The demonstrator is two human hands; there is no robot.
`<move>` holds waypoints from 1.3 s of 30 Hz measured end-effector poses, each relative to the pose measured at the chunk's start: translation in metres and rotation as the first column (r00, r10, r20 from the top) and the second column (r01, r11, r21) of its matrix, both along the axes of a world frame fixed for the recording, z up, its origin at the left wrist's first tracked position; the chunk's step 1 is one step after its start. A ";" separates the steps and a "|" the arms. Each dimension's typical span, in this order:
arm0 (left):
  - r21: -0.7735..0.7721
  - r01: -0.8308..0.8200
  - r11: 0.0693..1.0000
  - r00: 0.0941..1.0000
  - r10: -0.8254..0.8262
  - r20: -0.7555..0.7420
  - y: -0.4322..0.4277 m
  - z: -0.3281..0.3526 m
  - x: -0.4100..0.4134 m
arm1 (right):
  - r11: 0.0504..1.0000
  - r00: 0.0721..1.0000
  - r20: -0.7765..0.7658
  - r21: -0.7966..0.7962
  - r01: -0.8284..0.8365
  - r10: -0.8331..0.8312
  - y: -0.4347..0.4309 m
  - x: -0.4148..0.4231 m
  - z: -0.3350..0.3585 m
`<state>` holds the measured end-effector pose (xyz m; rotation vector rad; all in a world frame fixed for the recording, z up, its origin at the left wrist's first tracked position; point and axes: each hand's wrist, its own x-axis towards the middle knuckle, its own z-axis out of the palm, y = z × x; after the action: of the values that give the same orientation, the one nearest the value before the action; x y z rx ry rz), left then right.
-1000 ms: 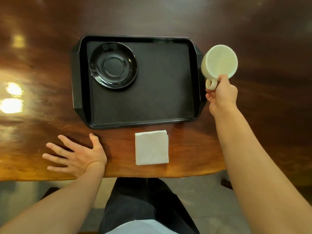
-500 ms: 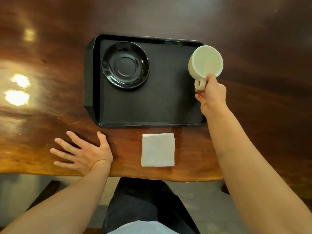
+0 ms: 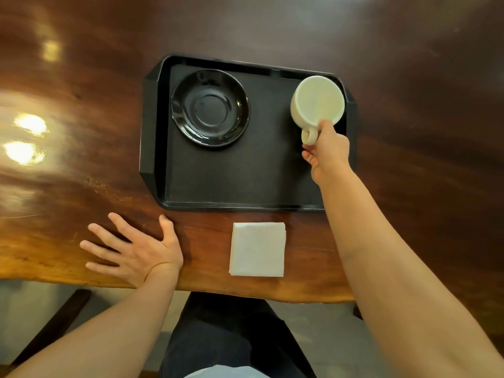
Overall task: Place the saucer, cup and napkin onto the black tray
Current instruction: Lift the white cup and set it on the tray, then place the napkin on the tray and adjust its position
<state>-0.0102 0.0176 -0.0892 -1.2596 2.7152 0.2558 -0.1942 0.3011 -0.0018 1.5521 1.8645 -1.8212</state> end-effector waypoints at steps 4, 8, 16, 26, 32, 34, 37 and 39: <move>-0.006 0.002 1.000 1.000 -0.002 0.003 0.000 0.001 0.000 | 1.000 1.000 0.013 -0.013 -0.007 0.007 -0.002 -0.002 -0.002; -0.006 0.006 1.000 1.000 -0.006 -0.001 0.000 0.001 0.000 | 0.999 1.000 0.008 -0.043 0.000 0.001 -0.003 0.001 -0.004; -0.017 0.003 1.000 1.000 -0.003 -0.010 0.001 0.001 0.000 | 0.998 0.998 -0.016 -0.031 -0.058 0.057 0.001 0.010 -0.004; -0.024 0.003 1.000 1.000 -0.003 -0.003 0.001 0.001 0.000 | 0.995 0.993 -0.071 0.037 -0.094 0.097 0.005 0.044 0.012; -0.024 -0.007 1.000 1.000 0.007 0.006 0.002 0.003 -0.001 | 0.960 0.962 -0.067 0.117 -0.256 0.265 -0.018 0.114 0.011; -0.025 -0.008 1.000 1.000 0.008 0.006 0.002 0.003 -0.001 | 0.929 0.941 -0.035 0.173 -0.327 0.338 -0.025 0.142 0.009; -0.035 -0.013 0.999 1.000 0.014 0.015 0.002 0.002 -0.002 | 0.853 0.883 0.034 0.247 -0.460 0.467 -0.039 0.178 0.006; -0.042 -0.019 0.999 1.000 0.020 0.020 0.002 0.002 -0.002 | 0.803 0.852 0.113 0.291 -0.520 0.510 -0.048 0.194 -0.004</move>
<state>-0.0119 0.0201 -0.0870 -1.2929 2.7059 0.1880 -0.0007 0.2532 -0.0054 0.9693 2.3511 -1.2993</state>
